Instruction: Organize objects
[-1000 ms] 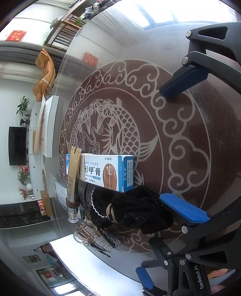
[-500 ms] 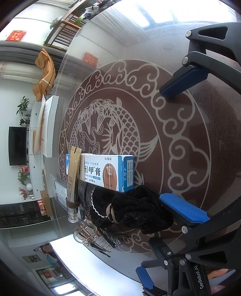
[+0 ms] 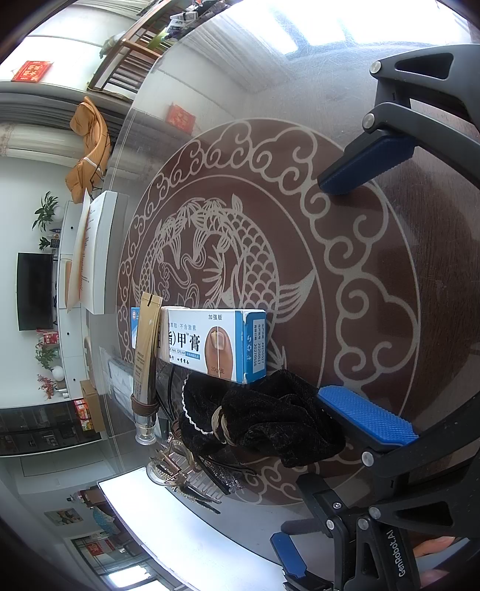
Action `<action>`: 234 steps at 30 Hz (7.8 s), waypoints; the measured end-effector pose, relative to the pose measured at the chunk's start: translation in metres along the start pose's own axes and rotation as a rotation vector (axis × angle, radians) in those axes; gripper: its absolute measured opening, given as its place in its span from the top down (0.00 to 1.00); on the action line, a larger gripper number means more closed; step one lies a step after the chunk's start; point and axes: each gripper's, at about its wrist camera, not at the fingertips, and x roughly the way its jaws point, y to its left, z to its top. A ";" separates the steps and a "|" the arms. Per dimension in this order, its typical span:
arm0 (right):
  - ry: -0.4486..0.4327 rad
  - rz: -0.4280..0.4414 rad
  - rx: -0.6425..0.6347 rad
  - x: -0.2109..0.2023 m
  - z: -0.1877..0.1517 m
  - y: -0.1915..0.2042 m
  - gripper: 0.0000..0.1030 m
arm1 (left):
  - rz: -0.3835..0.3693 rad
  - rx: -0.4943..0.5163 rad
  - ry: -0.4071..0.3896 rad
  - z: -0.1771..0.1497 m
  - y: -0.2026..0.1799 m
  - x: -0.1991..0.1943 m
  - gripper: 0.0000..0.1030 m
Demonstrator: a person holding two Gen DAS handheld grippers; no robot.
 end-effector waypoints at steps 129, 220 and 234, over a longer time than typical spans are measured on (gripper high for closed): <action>0.000 0.000 0.000 0.000 0.000 0.000 0.00 | 0.000 0.000 0.000 0.000 0.000 0.001 0.00; 0.000 0.000 0.000 0.001 0.000 0.000 0.00 | -0.184 -0.022 -0.032 -0.057 0.075 -0.089 0.49; 0.075 0.026 -0.064 -0.013 0.008 0.001 0.04 | -0.190 -0.024 -0.082 -0.061 0.076 -0.083 0.55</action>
